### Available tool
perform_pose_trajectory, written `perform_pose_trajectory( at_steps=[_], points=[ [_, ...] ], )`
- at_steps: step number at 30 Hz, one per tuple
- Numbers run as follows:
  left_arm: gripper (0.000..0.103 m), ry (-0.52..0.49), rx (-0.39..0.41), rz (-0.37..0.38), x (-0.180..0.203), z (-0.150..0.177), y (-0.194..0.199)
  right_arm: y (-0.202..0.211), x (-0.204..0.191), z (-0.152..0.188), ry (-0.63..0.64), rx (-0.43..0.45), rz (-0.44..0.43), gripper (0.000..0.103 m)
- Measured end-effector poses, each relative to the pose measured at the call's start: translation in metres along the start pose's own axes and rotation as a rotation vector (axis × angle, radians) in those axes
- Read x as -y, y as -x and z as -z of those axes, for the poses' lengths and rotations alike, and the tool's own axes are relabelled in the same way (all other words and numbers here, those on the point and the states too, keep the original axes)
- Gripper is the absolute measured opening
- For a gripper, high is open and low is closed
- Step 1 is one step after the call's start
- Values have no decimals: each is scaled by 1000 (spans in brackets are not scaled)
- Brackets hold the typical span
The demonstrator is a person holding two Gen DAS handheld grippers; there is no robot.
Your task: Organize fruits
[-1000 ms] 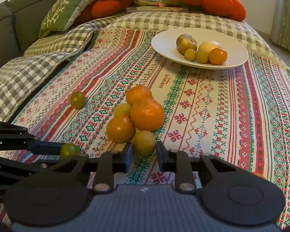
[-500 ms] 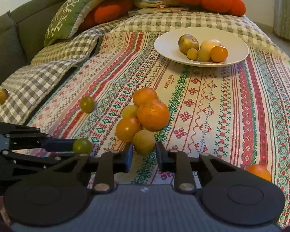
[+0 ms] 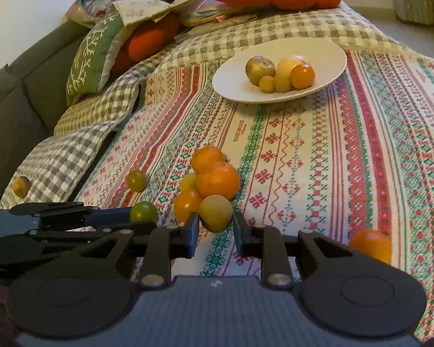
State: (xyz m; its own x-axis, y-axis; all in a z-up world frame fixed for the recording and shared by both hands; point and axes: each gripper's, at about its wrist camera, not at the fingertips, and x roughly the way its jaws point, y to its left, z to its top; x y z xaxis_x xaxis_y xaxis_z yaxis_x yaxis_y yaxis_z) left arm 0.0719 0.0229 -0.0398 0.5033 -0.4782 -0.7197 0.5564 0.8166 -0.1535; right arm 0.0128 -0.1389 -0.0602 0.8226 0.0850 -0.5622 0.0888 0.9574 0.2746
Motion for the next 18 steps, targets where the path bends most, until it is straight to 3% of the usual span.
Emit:
perform_pose_trajectory(
  at_steps=[8,18],
  points=[
    [5,-46,12,-2,8,-21,-6,10,15,-17,15,31,46,22],
    [5,-113,55,9,24,-81,-33,9,37,-67,-14,84,81,22]
  ],
)
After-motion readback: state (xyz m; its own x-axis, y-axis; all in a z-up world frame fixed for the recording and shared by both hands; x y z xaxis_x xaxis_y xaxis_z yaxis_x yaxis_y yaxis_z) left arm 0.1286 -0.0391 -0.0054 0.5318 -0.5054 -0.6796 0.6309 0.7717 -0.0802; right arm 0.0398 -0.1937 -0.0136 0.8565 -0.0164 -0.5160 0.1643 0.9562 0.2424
